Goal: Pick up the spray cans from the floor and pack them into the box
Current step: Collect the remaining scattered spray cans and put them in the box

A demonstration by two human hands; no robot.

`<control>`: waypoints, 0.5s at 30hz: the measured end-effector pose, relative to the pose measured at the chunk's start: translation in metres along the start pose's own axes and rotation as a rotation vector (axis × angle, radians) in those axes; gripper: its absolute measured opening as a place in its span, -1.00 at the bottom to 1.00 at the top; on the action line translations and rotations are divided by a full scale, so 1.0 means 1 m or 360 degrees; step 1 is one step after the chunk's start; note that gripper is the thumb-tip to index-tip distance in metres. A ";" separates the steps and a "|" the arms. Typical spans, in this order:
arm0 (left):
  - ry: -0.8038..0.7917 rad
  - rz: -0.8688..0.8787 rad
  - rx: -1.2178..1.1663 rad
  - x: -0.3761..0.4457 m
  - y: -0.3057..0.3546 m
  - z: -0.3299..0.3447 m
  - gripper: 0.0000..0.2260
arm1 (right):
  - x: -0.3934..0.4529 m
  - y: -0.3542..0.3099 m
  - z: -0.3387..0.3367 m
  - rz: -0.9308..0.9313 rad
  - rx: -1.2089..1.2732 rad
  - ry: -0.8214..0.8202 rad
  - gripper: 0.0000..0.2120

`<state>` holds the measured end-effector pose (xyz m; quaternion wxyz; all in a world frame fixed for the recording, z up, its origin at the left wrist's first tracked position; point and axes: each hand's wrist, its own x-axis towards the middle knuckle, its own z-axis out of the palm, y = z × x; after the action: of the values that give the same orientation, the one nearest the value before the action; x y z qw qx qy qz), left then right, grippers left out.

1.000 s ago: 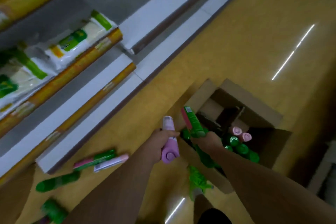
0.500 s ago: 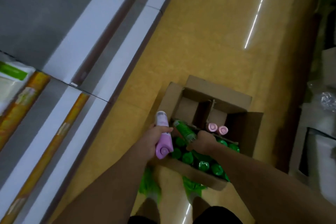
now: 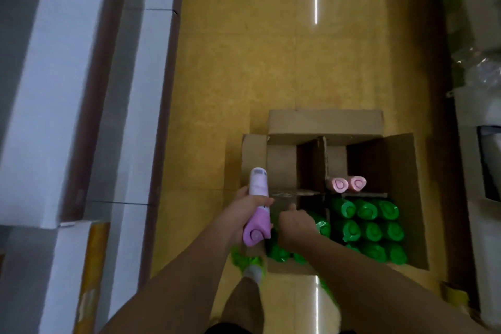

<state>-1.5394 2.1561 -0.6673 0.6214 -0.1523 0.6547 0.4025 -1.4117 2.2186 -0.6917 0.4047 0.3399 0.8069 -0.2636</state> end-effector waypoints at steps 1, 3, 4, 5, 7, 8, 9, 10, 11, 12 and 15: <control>-0.0032 0.0016 0.0060 0.010 0.003 -0.002 -0.60 | 0.011 -0.005 0.009 0.0041 -0.0009 -0.0001 -0.63; -0.0075 0.0071 0.0219 0.037 0.009 -0.005 -0.55 | 0.035 -0.011 0.028 0.0087 -0.0022 -0.0002 -0.62; -0.0100 0.0085 0.0302 0.049 0.011 -0.007 -0.51 | 0.047 -0.012 0.038 0.0100 -0.0036 -0.0010 -0.61; -0.0132 0.0073 0.0372 0.061 0.013 -0.008 -0.48 | 0.057 -0.013 0.048 0.0119 -0.0048 -0.0027 -0.62; -0.0192 0.0041 0.0468 0.082 0.015 -0.009 -0.44 | 0.074 -0.012 0.066 0.0136 -0.0060 -0.0061 -0.63; -0.0197 0.0028 0.0504 0.091 0.015 -0.009 -0.45 | 0.080 -0.011 0.074 0.0139 -0.0070 -0.0082 -0.63; -0.0216 0.0031 0.0521 0.099 0.014 -0.010 -0.48 | 0.086 -0.010 0.081 0.0144 -0.0081 -0.0090 -0.62; -0.0233 0.0026 0.0517 0.106 0.013 -0.010 -0.54 | 0.091 -0.008 0.087 0.0140 -0.0088 -0.0091 -0.62; -0.0253 0.0006 0.0511 0.111 0.011 -0.009 -0.61 | 0.095 -0.006 0.093 0.0127 -0.0088 -0.0086 -0.61; -0.0267 -0.0021 0.0513 0.114 0.009 -0.009 -0.67 | 0.098 -0.004 0.098 0.0107 -0.0090 -0.0071 -0.61; -0.0243 -0.0013 0.0578 0.121 0.000 -0.006 -0.67 | 0.104 -0.001 0.108 0.0037 -0.0076 -0.0006 -0.66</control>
<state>-1.5656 2.1879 -0.7815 0.6881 -0.0095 0.6670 0.2855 -1.4065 2.1771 -0.8355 0.4172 0.3391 0.8083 -0.2400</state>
